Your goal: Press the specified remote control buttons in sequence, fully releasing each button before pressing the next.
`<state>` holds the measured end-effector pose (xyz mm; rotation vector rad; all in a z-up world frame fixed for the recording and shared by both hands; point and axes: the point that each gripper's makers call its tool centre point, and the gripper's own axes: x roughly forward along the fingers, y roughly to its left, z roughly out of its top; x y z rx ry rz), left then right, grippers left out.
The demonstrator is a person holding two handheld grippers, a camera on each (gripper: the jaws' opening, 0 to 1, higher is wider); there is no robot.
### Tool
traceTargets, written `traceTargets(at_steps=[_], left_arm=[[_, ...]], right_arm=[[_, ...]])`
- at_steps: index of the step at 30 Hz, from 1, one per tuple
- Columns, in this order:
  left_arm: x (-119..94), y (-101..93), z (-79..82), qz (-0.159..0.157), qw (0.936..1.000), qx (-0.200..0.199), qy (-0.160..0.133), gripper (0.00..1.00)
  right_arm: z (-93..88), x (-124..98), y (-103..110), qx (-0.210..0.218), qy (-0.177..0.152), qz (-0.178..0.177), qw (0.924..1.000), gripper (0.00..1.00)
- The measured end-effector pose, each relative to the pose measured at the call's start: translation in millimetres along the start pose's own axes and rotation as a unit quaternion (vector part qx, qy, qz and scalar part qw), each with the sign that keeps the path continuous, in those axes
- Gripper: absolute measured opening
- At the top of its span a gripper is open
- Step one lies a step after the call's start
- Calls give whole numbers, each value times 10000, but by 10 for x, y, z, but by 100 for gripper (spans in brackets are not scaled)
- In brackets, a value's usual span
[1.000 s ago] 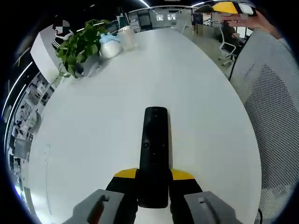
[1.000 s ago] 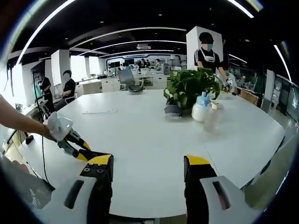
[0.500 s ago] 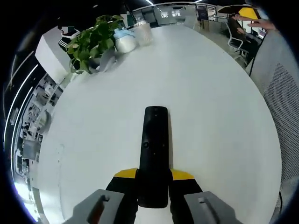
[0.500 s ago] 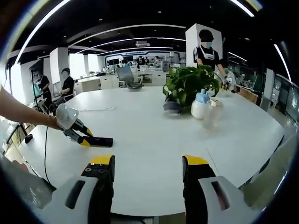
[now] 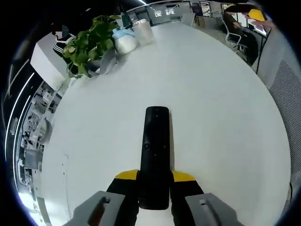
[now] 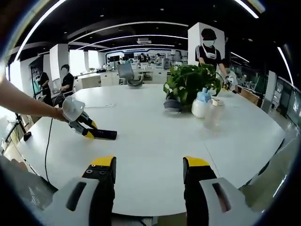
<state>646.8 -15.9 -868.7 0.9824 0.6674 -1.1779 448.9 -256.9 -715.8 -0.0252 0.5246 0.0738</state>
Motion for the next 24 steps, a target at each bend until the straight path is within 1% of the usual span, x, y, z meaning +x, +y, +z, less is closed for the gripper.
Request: traceTargets(at_steps=[3,8,14,17,24], left_arm=[[14,23,1,8,10000,-63,-17,24],[28,66,-7,-15,10000,-1,-15,24],[37,171,-9,-29,10000,10,30,24],[73,200,24,-14,10000,77,20,24],[114,289,14,2,9999,137,86,24]], right_arm=[[-6,3,-4,-1,26,-8,10000,59],[-11,9,-13,1,52,-31,10000,59],[-11,18,-25,8,78,-44,10000,59],[-12,21,-29,23,85,-46,10000,58],[-19,26,-26,8,114,-33,9999,58]])
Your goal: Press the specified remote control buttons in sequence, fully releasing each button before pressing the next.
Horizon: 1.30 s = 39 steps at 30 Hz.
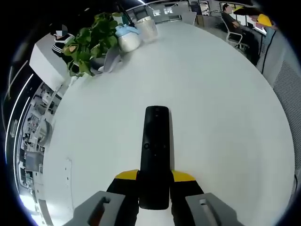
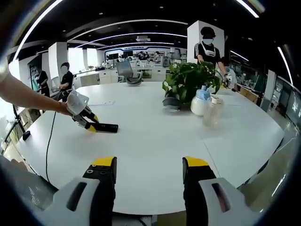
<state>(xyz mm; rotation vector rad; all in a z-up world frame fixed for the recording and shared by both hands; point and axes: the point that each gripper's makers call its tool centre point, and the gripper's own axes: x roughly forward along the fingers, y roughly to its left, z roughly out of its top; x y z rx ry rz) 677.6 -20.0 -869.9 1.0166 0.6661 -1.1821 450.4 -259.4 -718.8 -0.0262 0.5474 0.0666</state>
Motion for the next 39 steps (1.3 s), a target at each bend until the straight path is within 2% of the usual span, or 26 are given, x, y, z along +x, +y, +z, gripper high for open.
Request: traceTargets(at_steps=[5,12,18,22,26,31,32,33,34,35,36,39], left_arm=[[52,67,-3,2,10000,-6,10,24],[145,43,-1,-130,9999,-48,-16,24],[136,41,3,-358,9993,-136,13,24],[103,63,-7,-479,9986,-208,-115,24],[81,61,2,-533,9983,-216,-116,24],[55,48,1,-505,9986,-65,-109,24],[50,47,-6,-464,9988,-41,-122,25],[38,105,5,-267,9995,-12,-145,28],[34,106,-1,-232,9996,-52,-147,29],[34,53,-11,-354,9989,-295,-107,26],[29,52,-15,-325,9991,-260,-118,25],[9,96,-9,-44,9995,-259,-150,30]], right_arm=[[-11,4,2,-9,36,6,10000,57],[-23,1,-2,-8,74,-16,10000,57],[-31,1,0,-4,93,-13,10000,57],[-24,0,-9,14,70,-26,10000,56],[-34,6,-3,11,97,-10,10000,56],[-40,13,5,-4,115,1,9999,56],[-38,13,8,-7,110,3,9999,56],[-35,12,11,-19,106,5,9999,56],[-35,11,15,-24,103,9,9999,56],[-35,11,18,-29,105,11,9999,56],[-35,11,19,-33,108,7,9999,56],[-13,3,16,-7,54,-12,10000,56]])
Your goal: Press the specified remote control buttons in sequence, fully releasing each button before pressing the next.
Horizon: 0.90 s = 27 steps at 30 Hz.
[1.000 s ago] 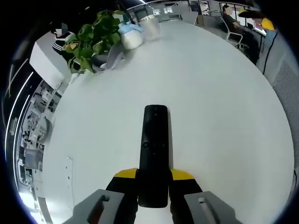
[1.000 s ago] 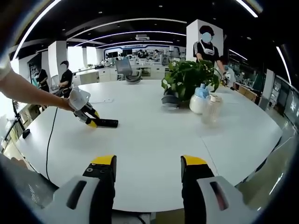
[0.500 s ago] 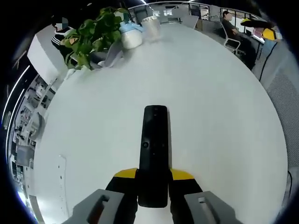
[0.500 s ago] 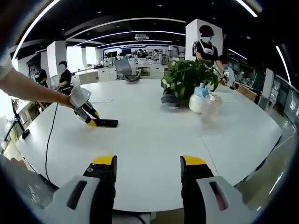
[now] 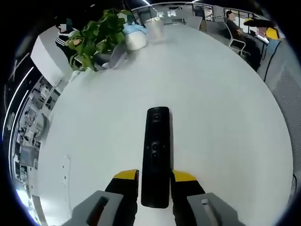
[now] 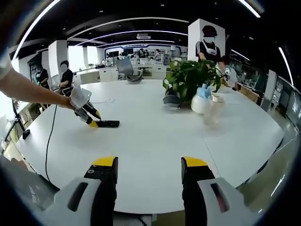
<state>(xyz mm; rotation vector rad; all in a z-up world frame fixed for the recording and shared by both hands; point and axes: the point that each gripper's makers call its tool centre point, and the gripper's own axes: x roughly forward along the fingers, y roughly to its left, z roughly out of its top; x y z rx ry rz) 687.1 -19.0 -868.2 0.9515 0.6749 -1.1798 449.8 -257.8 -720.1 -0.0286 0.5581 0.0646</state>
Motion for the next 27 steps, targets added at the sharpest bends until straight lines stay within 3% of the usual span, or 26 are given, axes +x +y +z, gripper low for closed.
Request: traceTargets(at_steps=[1,6,9,12,13,16,18,19,20,27], left_arm=[[-19,51,-2,239,9997,-51,-40,32],[-92,-13,-60,272,9983,-518,45,35],[-162,-71,-99,305,9971,-695,9,41],[-298,-119,-73,417,9922,-1149,-231,45],[-406,-105,-48,605,9889,-1300,-389,47],[-634,-160,-7,801,9839,-1448,-670,55],[-796,-229,13,818,9756,-1828,-897,63],[-903,-249,61,828,9662,-2110,-1226,68],[-977,-277,58,797,9602,-2320,-1333,74],[-1489,-361,-50,1279,9341,-2862,-1707,89]], right_arm=[[17,-6,2,14,-44,6,10000,56],[35,-8,47,4,-68,88,9999,56],[103,-42,50,13,-272,93,9996,57],[101,-38,37,45,-280,84,9996,57],[100,-38,36,56,-280,86,9996,57],[122,-45,40,138,-346,128,9992,57],[135,-50,49,145,-386,154,9990,57],[142,-52,56,156,-405,178,9989,57],[155,-56,70,207,-441,231,9985,58],[229,-82,74,409,-678,310,9964,64]])
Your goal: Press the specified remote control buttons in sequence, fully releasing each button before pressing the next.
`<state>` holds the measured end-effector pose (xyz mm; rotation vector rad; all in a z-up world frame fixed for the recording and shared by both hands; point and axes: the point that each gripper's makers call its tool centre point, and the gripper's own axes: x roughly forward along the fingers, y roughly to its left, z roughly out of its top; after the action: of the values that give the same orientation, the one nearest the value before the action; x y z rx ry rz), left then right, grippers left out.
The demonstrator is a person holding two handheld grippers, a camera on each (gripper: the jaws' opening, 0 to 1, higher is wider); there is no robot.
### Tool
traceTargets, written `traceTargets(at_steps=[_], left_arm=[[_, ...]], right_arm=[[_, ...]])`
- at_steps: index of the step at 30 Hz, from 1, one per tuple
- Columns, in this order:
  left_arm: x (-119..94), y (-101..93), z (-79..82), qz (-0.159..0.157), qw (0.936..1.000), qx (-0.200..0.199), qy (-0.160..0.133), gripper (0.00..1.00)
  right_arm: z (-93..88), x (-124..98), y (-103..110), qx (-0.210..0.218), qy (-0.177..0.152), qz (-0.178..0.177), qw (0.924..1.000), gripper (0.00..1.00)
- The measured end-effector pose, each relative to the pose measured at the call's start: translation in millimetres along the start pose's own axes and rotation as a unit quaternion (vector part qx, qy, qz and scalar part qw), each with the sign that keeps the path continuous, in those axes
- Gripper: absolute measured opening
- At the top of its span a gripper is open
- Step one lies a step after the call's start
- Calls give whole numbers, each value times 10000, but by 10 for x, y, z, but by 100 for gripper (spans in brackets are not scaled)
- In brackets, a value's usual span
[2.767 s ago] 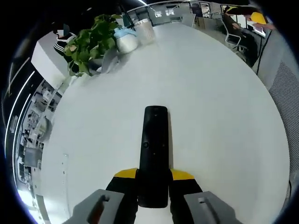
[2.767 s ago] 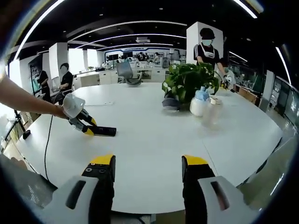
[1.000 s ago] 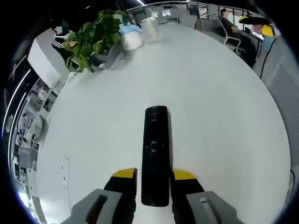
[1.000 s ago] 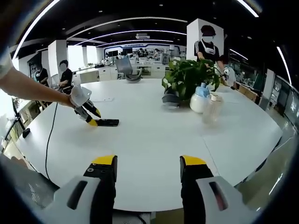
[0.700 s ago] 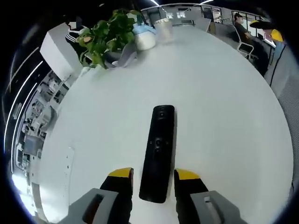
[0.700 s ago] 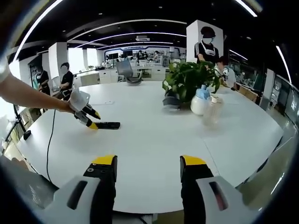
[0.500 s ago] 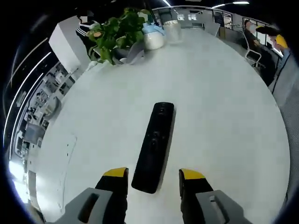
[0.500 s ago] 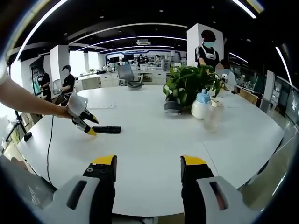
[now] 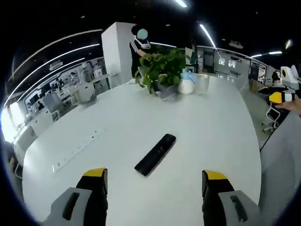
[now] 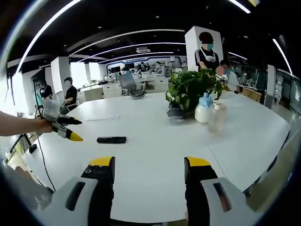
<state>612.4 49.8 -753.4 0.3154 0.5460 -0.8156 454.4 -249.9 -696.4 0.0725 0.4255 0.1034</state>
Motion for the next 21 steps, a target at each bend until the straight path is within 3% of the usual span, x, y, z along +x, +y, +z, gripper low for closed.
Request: traceTargets(at_steps=[3,9,13,16,19,21], left_arm=[[-160,-31,64,135,9995,-196,-214,99],[-625,-175,276,535,9931,-571,-871,100],[-896,-290,314,775,9903,-556,-1011,100],[-1171,-409,384,1122,9801,-778,-1440,100],[-1355,-537,302,1345,9762,-844,-1479,100],[-1490,-593,248,1547,9696,-1031,-1592,100]], right_arm=[[42,3,18,-26,-129,36,9999,72],[101,24,95,98,-306,246,9992,89],[131,2,99,122,-408,287,9987,88],[147,-8,82,144,-460,272,9985,88],[139,-10,89,221,-435,305,9983,89],[136,-13,86,244,-428,314,9983,90]])
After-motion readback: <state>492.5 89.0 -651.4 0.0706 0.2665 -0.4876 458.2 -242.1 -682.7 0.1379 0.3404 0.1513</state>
